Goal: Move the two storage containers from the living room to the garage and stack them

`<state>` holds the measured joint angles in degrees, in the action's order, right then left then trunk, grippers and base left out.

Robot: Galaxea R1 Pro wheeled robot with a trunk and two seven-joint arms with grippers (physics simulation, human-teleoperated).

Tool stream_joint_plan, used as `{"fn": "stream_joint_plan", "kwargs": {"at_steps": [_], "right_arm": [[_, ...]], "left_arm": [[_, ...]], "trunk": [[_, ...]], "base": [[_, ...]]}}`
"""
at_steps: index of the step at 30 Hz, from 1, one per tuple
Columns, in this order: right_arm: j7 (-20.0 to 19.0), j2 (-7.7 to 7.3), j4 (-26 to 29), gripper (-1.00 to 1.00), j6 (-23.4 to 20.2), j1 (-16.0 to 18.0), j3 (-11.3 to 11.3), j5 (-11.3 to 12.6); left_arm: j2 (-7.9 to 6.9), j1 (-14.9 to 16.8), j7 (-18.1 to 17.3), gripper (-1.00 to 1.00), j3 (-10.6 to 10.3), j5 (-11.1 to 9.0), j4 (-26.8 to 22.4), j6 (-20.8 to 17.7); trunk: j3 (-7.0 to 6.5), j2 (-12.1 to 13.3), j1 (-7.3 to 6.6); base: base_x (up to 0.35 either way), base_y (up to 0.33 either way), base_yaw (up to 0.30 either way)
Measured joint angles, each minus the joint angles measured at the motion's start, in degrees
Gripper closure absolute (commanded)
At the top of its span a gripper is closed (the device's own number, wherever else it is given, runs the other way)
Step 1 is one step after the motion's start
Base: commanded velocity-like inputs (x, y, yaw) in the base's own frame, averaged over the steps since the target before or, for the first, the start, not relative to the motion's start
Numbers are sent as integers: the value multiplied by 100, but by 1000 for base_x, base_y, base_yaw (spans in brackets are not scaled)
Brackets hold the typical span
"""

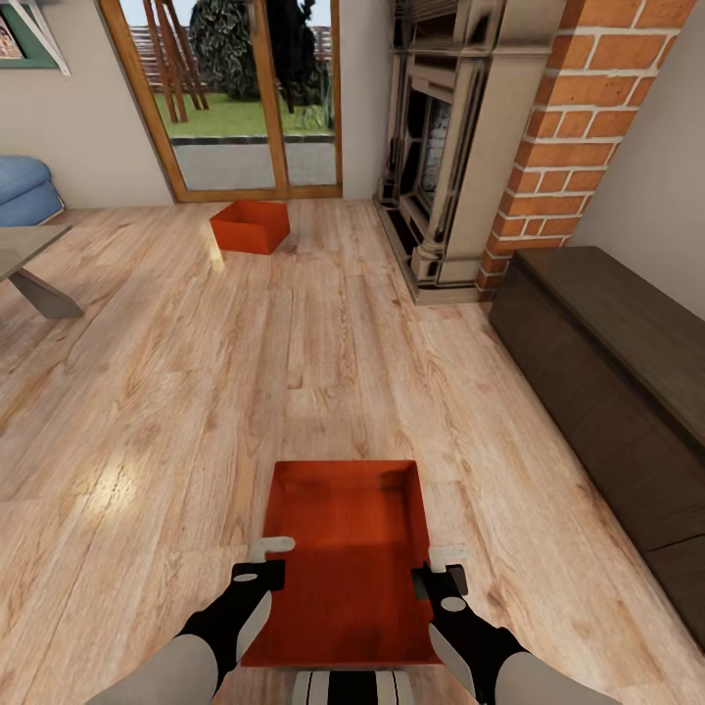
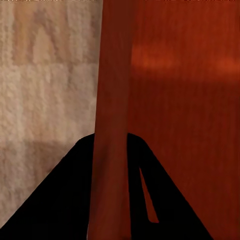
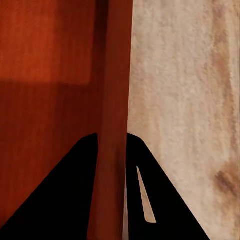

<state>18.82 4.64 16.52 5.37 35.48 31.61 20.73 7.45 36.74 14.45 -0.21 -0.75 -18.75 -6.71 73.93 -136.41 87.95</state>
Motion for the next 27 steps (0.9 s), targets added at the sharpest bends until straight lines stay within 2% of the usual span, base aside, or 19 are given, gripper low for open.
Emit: {"fn": "stream_joint_plan", "kwargs": {"at_steps": [3,27], "right_arm": [[1,0,-2,100,0,0,2,7],[20,-3,-5,100,21,-3,83,138]], "left_arm": [[5,0,-1,100,7,17,-5,-4],[4,5,-10,100,13,52,3,-7]], "trunk": [[0,0,0],[-430,961,-527]], "base": [[0,0,0],[0,0,0]]}}
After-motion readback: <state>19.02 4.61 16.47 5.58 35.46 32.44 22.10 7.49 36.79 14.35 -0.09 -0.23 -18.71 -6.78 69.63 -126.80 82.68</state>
